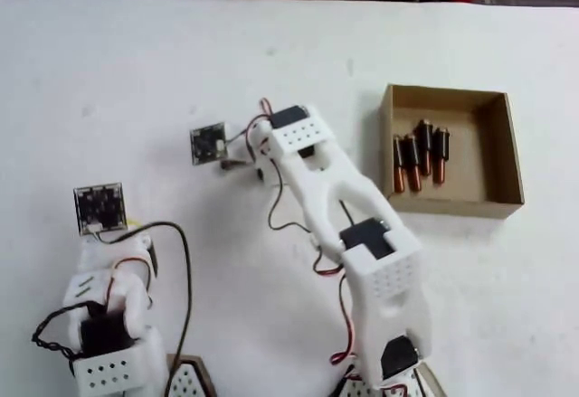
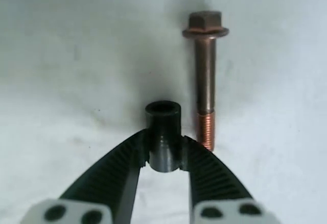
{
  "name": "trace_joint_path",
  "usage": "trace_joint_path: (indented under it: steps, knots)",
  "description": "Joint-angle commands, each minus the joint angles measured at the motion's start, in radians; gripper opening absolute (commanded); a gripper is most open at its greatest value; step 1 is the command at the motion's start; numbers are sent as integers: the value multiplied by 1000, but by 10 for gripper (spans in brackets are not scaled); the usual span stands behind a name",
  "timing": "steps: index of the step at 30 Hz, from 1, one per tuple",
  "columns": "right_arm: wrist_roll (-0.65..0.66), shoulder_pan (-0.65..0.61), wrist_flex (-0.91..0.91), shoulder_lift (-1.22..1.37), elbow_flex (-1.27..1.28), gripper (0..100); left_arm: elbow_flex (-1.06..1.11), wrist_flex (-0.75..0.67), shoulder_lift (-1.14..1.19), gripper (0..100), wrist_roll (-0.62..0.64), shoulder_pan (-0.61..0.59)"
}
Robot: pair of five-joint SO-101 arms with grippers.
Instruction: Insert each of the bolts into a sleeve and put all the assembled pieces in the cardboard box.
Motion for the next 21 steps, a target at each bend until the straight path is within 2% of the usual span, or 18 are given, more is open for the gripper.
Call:
trace_joint_path:
  steps: [1,10,21]
  knots:
    - [0,-35,76,-71,-6,21,-2,-5,-10,20,-9,-8]
    - [-192,-24,163,-143,-2,23,-2,-5,-10,20,-9,-8]
    - [-735,-8,180,-142,-2,20,-2,-5,-10,20,-9,-8]
